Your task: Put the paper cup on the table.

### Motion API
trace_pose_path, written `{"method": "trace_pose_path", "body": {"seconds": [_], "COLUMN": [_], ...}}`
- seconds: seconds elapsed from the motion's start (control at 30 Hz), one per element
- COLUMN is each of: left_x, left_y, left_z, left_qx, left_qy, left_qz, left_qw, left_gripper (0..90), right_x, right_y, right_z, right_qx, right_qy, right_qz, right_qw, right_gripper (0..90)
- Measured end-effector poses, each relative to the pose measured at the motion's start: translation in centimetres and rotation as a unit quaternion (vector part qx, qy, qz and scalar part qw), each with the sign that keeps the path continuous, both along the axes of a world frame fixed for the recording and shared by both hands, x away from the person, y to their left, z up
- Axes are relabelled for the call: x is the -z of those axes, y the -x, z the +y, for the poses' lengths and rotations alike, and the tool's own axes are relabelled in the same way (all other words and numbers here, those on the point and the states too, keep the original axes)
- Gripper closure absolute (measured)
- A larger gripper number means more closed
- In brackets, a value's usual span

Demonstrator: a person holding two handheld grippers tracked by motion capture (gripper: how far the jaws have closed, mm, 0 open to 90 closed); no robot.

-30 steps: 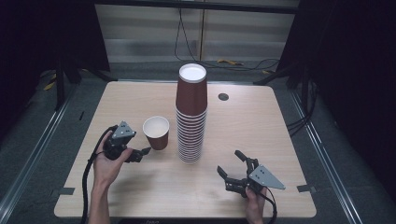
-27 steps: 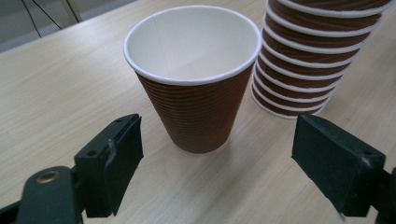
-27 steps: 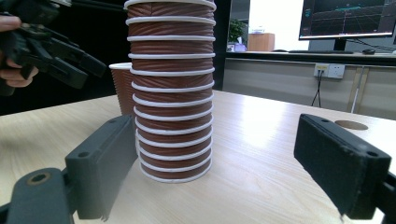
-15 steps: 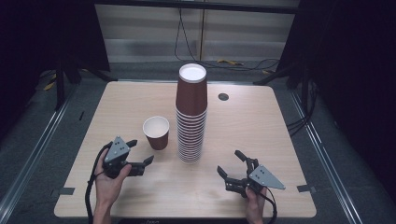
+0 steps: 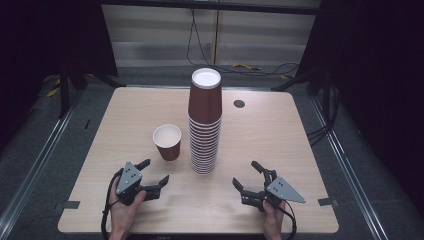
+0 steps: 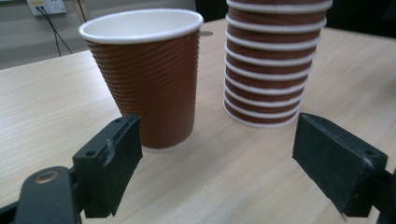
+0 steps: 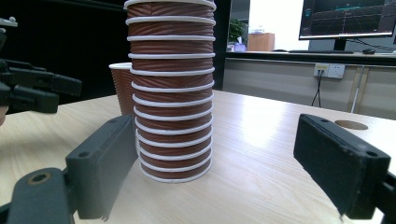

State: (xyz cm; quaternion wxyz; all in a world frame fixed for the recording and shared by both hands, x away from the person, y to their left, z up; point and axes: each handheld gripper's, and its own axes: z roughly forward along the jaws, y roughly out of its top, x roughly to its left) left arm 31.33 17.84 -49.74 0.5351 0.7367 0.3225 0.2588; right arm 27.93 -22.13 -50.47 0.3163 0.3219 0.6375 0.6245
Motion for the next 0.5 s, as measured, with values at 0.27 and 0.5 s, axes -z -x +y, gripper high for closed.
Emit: {"method": "trace_pose_path", "body": {"seconds": [0.27, 0.5], "left_x": [1.1, 1.3], "left_y": [0.6, 1.2], "left_z": [-0.2, 0.1], "left_qx": [-0.028, -0.046], "left_qy": [0.033, 0.052], "left_qz": [-0.024, -0.052], "left_qw": [0.9988, 0.9963], "left_gripper": [15.6, 15.5], "right_x": [0.0, 0.0], "right_y": [0.0, 0.0], "right_z": [0.0, 0.0], "right_qx": [0.0, -0.001], "right_qy": [0.0, 0.0], "right_qz": [0.0, 0.0], "right_qw": [1.0, 1.0], "right_gripper": [12.8, 12.9]}}
